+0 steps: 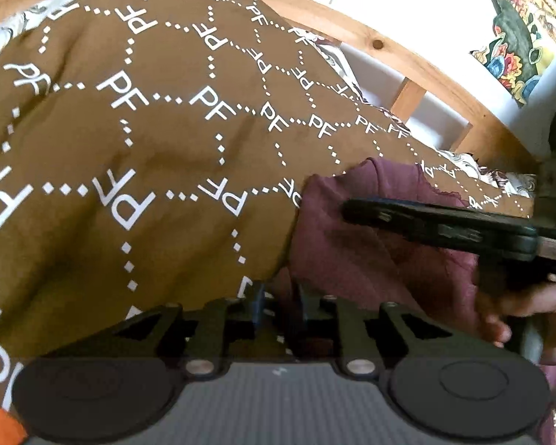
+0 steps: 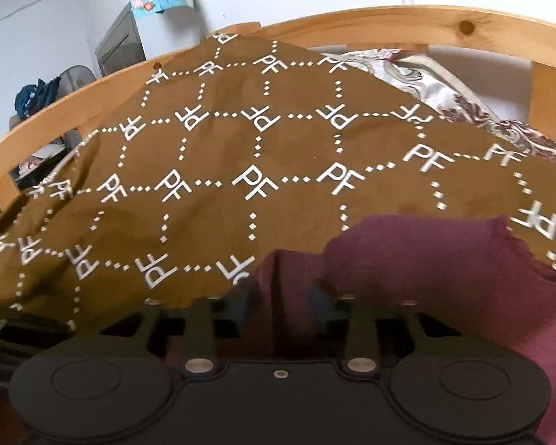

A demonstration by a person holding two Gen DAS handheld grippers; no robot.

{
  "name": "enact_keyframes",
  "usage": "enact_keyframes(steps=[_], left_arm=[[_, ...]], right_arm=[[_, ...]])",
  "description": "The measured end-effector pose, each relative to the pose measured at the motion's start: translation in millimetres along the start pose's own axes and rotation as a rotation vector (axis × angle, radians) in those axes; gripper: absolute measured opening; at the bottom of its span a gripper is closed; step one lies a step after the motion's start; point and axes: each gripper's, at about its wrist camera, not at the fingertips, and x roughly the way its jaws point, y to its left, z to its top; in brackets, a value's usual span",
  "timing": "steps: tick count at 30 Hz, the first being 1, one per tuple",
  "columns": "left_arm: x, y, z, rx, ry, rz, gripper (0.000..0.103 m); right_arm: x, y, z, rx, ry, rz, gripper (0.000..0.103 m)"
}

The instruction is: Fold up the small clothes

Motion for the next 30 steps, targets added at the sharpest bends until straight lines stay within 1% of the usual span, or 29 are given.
enact_keyframes(steps=[1,2,3,4,5,6,7,9,11,12,15,18,20,23,27,30], left_arm=[[-2,-3,-1,0.01,-0.007,0.009,0.04],[-4,-6,-2,0.017,-0.014,0.018,0.055],[-7,-9,-3,0.022,-0.019,0.022,0.064],[-11,-12,-4,0.031,-0.025,0.027,0.069],[-14,-16,-5,0.047,-0.032,0.036,0.078],[-17,-21,-5,0.065,-0.037,0.049,0.087],[-20,-24,-7,0.082,-0.043,0.066,0.09],[-28,-34,-12,0.129,-0.057,0.096,0.094],[-35,-45,-20,0.184,-0.053,0.106,0.097],[-38,-49,-24,0.203,-0.05,0.104,0.098],[-47,-61,-42,0.271,-0.02,0.091,0.099],[-56,-69,-64,0.329,0.026,0.098,0.099],[-65,-71,-78,0.347,0.049,0.109,0.099],[-84,-70,-97,0.359,0.06,0.108,0.102],[-100,-67,-119,0.416,0.113,0.145,0.102],[-116,-66,-133,0.448,0.099,0.182,0.102]], right_arm=[[-9,-2,-3,0.0,0.001,-0.007,0.058],[-17,-2,-5,-0.006,0.004,-0.024,0.063],[-27,-2,-9,-0.018,0.006,-0.052,0.066],[-37,-2,-14,-0.028,0.006,-0.07,0.073],[-48,-2,-20,-0.036,0.007,-0.08,0.079],[-61,-2,-27,-0.041,0.011,-0.092,0.082],[-70,-3,-32,-0.041,0.015,-0.103,0.087],[-95,-2,-47,-0.043,0.015,-0.133,0.091],[-115,1,-61,-0.05,0.011,-0.162,0.097],[-126,3,-69,-0.058,0.01,-0.176,0.098],[-151,11,-93,-0.088,0.034,-0.228,0.098],[-175,21,-121,-0.11,0.058,-0.282,0.099],[-191,27,-138,-0.111,0.062,-0.314,0.102],[-218,36,-167,-0.111,0.057,-0.373,0.102],[-247,43,-205,-0.074,0.069,-0.459,0.102],[-267,52,-233,-0.073,0.083,-0.521,0.102]])
